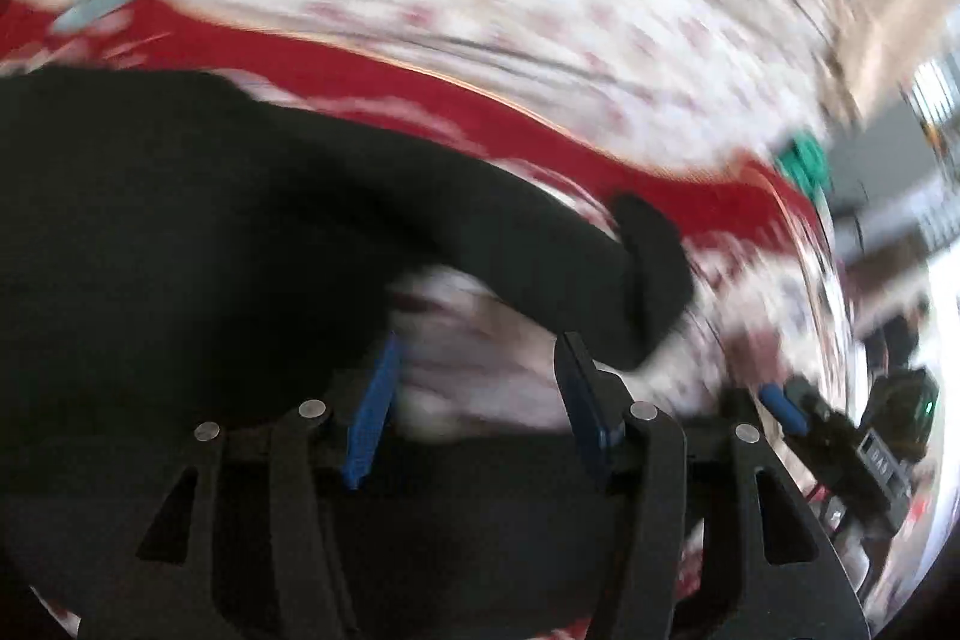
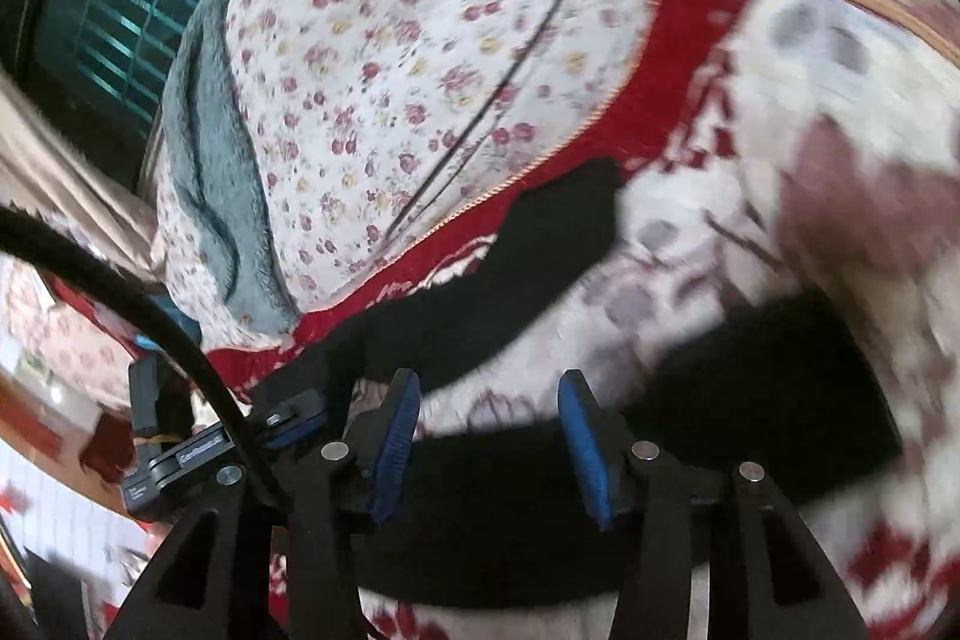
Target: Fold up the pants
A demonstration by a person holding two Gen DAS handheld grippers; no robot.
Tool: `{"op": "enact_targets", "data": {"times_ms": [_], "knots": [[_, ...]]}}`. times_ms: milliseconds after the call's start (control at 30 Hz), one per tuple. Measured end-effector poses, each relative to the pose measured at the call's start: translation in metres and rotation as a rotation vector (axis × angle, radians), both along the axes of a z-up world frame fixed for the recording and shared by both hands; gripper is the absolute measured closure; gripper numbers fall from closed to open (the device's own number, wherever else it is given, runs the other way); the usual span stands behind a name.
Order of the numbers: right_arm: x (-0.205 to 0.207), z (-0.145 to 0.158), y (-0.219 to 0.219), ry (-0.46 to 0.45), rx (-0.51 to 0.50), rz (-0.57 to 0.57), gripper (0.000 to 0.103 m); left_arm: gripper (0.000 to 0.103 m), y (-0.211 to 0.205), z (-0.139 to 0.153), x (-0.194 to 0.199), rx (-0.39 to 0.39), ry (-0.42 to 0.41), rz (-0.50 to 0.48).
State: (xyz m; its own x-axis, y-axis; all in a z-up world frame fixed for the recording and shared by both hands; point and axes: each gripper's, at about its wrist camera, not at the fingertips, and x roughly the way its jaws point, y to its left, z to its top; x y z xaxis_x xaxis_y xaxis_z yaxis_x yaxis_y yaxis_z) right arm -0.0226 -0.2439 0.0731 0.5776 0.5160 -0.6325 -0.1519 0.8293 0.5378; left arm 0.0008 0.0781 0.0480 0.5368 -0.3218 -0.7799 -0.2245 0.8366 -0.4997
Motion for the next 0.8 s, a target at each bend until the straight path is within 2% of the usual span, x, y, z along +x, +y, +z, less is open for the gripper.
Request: {"op": "enact_targets", "data": {"times_ms": [100, 200, 333, 500, 667, 800], "knots": [[0.035, -0.003, 0.025, 0.019, -0.083, 0.053, 0.056, 0.050, 0.042, -0.006, 0.002, -0.016, 0.012, 0.090], [0.071, -0.011, 0.046, 0.040, -0.174, 0.086, 0.056, 0.050, 0.064, -0.006, 0.008, 0.049, 0.011, 0.138], [0.117, -0.027, 0.066, 0.081, -0.282, 0.085, 0.056, 0.050, 0.087, -0.013, 0.021, -0.005, 0.040, 0.180], [0.153, -0.042, 0.081, 0.105, -0.386, 0.080, 0.056, 0.050, 0.089, -0.019, 0.042, -0.003, 0.065, 0.244], [0.165, -0.050, 0.079, 0.122, -0.383, 0.071, 0.055, 0.050, 0.086, -0.027, 0.065, 0.004, 0.104, 0.300], [0.173, -0.053, 0.084, 0.120, -0.438, 0.061, 0.052, 0.050, 0.087, -0.030, 0.077, -0.005, 0.106, 0.341]]}}
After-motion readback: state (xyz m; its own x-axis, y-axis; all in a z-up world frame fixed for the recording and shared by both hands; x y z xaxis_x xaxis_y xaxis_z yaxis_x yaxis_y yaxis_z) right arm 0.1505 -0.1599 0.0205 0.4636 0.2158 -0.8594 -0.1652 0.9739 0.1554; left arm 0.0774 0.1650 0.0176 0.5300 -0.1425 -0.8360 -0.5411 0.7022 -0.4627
